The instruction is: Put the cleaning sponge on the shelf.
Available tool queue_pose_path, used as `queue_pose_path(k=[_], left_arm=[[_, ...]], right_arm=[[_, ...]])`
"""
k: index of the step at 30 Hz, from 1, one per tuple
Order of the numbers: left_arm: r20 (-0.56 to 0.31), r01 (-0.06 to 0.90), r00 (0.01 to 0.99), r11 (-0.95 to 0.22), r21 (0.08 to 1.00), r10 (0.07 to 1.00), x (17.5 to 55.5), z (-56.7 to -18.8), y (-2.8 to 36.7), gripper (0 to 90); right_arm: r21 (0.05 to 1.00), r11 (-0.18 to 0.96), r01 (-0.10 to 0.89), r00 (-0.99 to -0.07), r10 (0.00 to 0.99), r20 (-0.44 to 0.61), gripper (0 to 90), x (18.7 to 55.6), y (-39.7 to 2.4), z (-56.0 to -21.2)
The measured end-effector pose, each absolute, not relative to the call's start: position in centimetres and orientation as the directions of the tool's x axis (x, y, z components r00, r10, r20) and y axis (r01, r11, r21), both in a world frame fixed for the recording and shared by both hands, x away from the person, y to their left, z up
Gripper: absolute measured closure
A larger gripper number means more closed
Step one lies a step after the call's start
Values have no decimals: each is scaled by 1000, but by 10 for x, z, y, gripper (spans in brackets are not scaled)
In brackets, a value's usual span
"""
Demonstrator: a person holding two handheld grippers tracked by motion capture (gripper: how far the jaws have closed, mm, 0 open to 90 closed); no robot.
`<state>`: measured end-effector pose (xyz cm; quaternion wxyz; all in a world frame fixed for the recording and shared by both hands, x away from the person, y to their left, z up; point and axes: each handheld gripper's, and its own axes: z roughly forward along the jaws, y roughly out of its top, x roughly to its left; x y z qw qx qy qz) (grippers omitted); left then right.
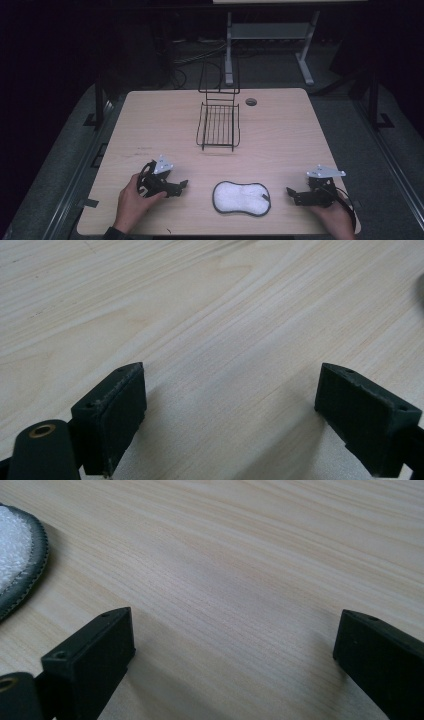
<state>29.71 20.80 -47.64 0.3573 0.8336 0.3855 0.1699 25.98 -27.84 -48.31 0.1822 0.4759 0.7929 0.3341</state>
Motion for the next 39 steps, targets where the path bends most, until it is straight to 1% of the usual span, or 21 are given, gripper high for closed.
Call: queue_pose_path(k=[5, 6, 7, 8, 10, 12, 13, 14, 17, 19, 20, 21, 22, 23, 24, 25, 26, 28, 31, 39], left_arm=[[8, 521, 645, -447, 727, 764, 297, -476, 208, 123], [8, 521, 645, -447, 727, 764, 297, -476, 208, 123], [8, 521, 645, -447, 727, 764, 297, -476, 208, 123], [8, 521, 645, -448, 727, 764, 297, -476, 208, 123], [8, 521, 645, -448, 727, 764, 297, -476, 208, 123], [8, 521, 645, -448, 727, 764, 297, -476, 208, 123], [8, 521, 645, -447, 727, 764, 297, -476, 208, 123], [8, 521, 645, -447, 727, 764, 297, -476, 208, 123], [8, 521, 645, -448, 727, 764, 297, -476, 208, 123], [8, 521, 645, -448, 726, 764, 297, -476, 208, 123], [8, 521, 645, -448, 726, 764, 297, -476, 208, 123], [8, 521, 645, -448, 726, 764, 297, -476, 208, 123], [8, 521, 645, -448, 727, 764, 297, -476, 208, 123], [8, 521, 645, -448, 726, 764, 297, -476, 208, 123], [8, 521, 645, -447, 727, 764, 297, -476, 208, 123], [8, 521, 645, -447, 727, 764, 297, -476, 208, 123], [8, 521, 645, -447, 727, 764, 297, -476, 208, 123], [8, 521, 645, -448, 727, 764, 297, -476, 208, 123], [8, 521, 645, -447, 727, 764, 297, -476, 208, 123], [8, 521, 645, -447, 727, 764, 297, -476, 208, 123]], right_arm=[[703, 326, 632, -484, 875, 29, 28, 260, -279, -483], [697, 330, 636, -486, 874, 29, 57, 260, -278, -482], [697, 330, 636, -486, 874, 29, 57, 260, -278, -482], [695, 331, 639, -486, 874, 31, 80, 260, -278, -481], [684, 322, 655, -488, 871, 57, 145, 259, -279, -476], [691, 316, 650, -494, 867, 69, 171, 257, -277, -471], [701, 312, 641, -511, 856, 86, 248, 255, -276, -467], [701, 312, 641, -511, 856, 86, 248, 255, -276, -467], [719, 295, 629, -529, 840, 118, 354, 253, -273, -461], [724, 300, 621, -545, 829, 124, 438, 251, -270, -457], [726, 306, 616, -563, 816, 135, 516, 249, -267, -453], [726, 306, 616, -563, 816, 135, 516, 249, -267, -453], [730, 305, 611, -573, 807, 143, 553, 249, -265, -451], [733, 310, 605, -587, 796, 148, 595, 248, -264, -449], [743, 318, 589, -612, 776, 153, 680, 245, -260, -445], [743, 318, 589, -612, 776, 153, 680, 245, -260, -445], [751, 321, 577, -633, 757, 163, 755, 244, -255, -442], [762, 329, 558, -656, 737, 162, 833, 242, -251, -439], [773, 348, 531, -698, 696, 166, 897, 239, -243, -436], [765, 390, 512, -758, 623, 190, 899, 234, -223, -433]])
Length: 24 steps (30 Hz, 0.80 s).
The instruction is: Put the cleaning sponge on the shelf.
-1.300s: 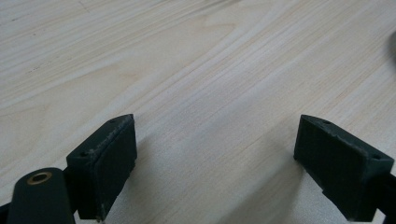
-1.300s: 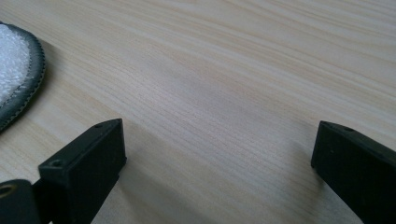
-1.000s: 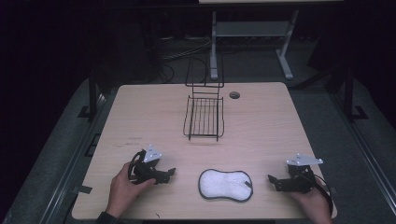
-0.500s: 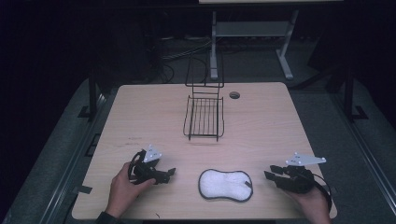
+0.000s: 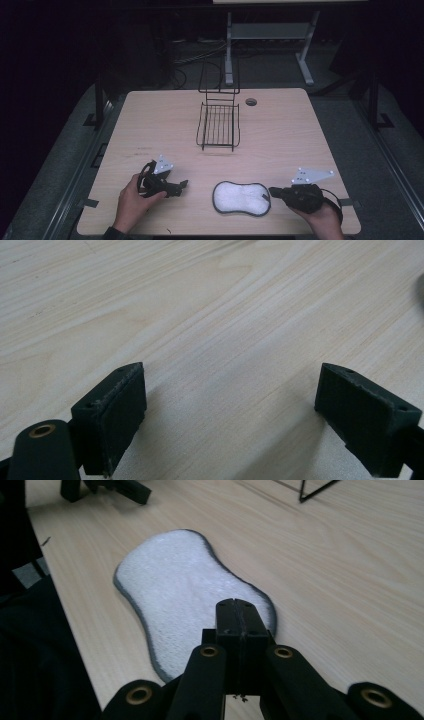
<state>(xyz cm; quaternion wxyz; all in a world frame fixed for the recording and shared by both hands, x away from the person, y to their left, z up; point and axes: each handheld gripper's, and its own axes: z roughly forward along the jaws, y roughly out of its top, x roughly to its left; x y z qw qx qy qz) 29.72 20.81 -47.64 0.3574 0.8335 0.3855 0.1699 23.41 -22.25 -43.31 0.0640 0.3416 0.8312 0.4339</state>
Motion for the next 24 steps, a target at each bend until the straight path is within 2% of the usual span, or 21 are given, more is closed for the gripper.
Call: queue_pose_path(k=[14, 24], left_arm=[[8, 521, 645, -448, 727, 764, 297, -476, 208, 123], [8, 521, 645, -447, 727, 764, 297, -476, 208, 123]], right_arm=[[748, 458, 480, -824, 527, 206, 899, 225, -197, -437], [704, 500, 504, -818, 538, 204, 899, 229, -195, -448]])
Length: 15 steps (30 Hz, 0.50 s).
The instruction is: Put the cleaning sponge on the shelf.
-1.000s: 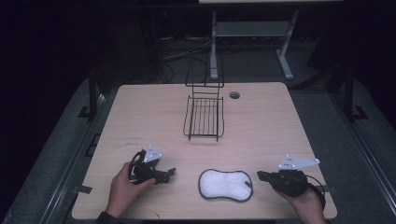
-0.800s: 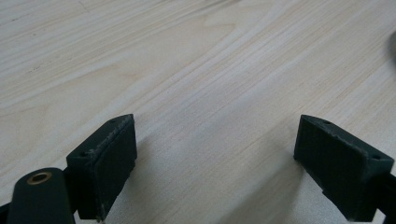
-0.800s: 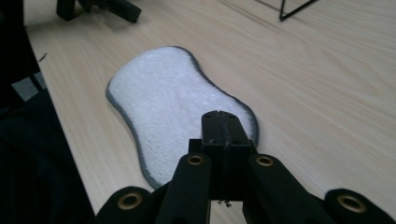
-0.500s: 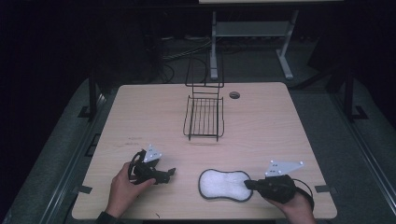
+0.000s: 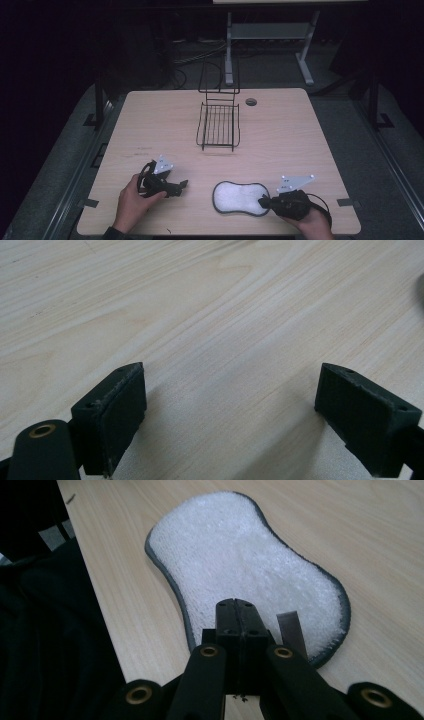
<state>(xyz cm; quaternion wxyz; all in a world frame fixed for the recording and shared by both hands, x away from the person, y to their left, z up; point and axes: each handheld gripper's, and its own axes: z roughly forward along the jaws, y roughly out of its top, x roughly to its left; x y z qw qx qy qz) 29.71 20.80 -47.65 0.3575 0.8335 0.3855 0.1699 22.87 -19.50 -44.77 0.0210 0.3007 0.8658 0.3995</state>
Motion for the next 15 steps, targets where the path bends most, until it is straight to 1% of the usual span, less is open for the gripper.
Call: queue_pose_path(k=[7, 15], left_arm=[[8, 521, 645, -447, 727, 764, 297, -476, 208, 123], [7, 521, 645, -447, 727, 764, 297, -476, 208, 123]], right_arm=[[679, 530, 507, -816, 548, 181, 899, 233, -193, -454], [677, 520, 521, -801, 573, 176, 899, 241, -195, -454]])
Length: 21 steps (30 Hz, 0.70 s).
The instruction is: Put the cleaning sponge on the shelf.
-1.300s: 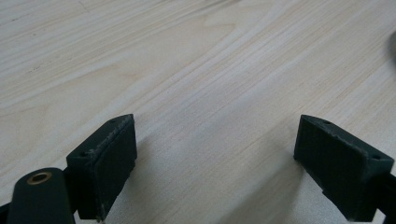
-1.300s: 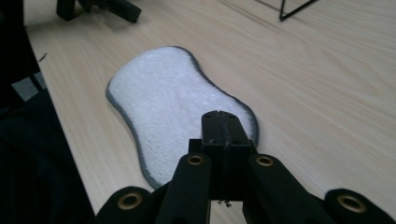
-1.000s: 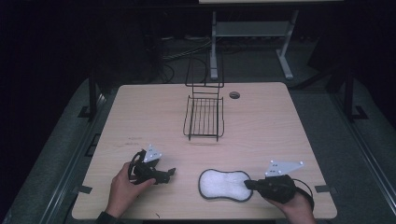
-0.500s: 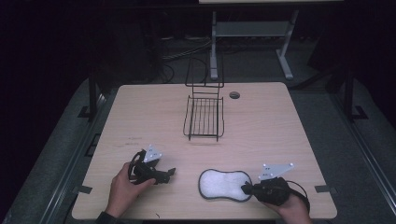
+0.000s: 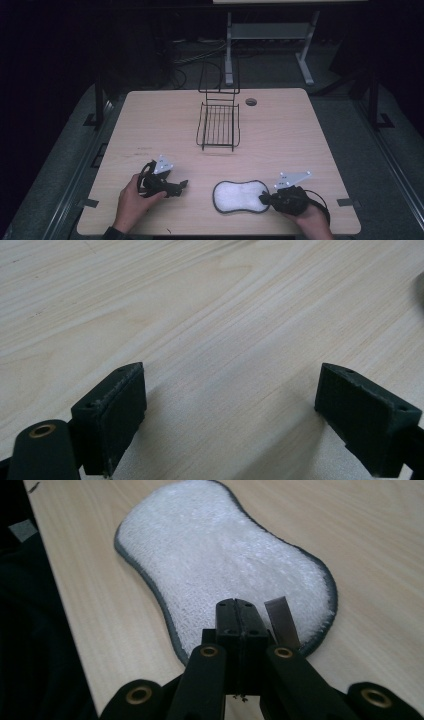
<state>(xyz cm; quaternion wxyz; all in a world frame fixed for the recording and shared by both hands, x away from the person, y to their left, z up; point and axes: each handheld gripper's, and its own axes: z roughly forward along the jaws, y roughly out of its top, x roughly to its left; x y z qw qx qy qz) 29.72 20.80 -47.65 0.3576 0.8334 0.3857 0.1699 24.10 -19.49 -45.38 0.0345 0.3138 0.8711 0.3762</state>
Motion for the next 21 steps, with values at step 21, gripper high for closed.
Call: queue_pose_path(k=[21], left_arm=[[7, 522, 645, -447, 727, 764, 297, -476, 208, 123]], right_arm=[[684, 500, 531, -763, 633, 131, 899, 281, -195, -455]])
